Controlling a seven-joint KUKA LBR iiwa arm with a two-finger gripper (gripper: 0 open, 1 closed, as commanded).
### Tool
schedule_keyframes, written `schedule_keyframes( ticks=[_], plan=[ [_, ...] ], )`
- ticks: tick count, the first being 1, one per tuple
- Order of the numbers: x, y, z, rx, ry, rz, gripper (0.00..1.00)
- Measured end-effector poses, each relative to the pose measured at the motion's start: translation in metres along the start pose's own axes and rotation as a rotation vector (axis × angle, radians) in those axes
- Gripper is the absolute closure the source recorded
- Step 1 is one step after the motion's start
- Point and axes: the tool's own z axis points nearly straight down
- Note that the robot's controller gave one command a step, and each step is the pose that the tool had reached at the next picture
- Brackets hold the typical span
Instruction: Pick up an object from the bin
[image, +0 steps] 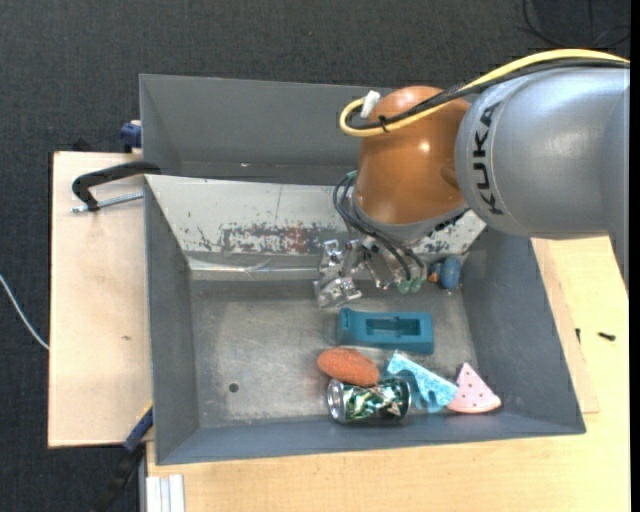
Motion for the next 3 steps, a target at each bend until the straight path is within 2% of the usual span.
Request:
schedule_keyframes(
  ticks=[1,2,3],
  plan=[
    [0.005,0.057,-0.018,0.001,-0.002,-0.086,1.0],
    [0.07,0.036,-0.017,0.001,0.002,-0.359,0.0],
    [0.069,0.037,-0.017,0.0,0.001,-0.36,0.0]
  ],
)
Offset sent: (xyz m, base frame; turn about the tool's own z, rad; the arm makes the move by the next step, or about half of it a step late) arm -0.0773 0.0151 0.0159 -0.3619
